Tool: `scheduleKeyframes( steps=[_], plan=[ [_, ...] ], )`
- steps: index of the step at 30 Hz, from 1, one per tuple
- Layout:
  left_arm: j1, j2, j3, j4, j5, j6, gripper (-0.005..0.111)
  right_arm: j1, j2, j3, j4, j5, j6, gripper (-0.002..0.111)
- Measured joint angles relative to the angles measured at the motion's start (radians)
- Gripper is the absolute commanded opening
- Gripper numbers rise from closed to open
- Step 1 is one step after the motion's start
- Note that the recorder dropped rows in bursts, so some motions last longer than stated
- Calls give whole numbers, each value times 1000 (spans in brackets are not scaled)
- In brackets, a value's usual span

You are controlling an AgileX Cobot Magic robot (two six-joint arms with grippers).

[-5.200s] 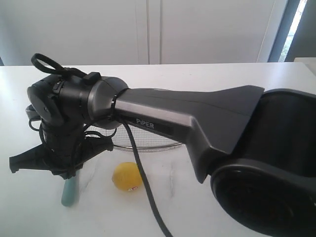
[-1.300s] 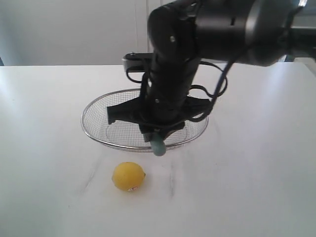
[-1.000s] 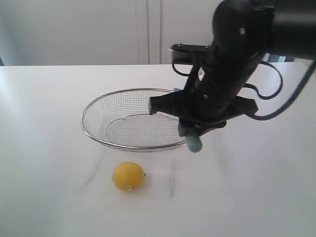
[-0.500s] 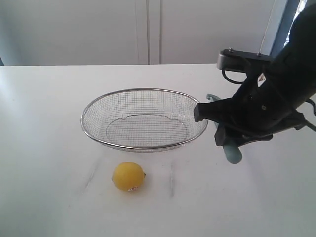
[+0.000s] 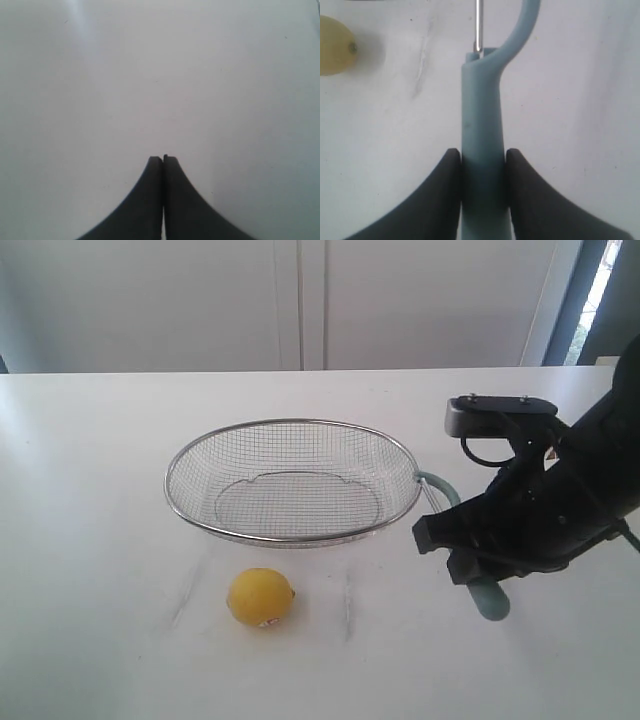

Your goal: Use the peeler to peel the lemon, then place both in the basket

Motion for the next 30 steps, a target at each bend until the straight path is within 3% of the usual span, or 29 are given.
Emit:
scheduleKeyframes(
  steps=[22,30],
  plan=[
    [0,0,0,2,-1,0,0,0,0,11,12,-19,-45,0],
    [0,0,4,-66,-100,-2,0,0,0,11,113,-23,-21,0]
  ],
)
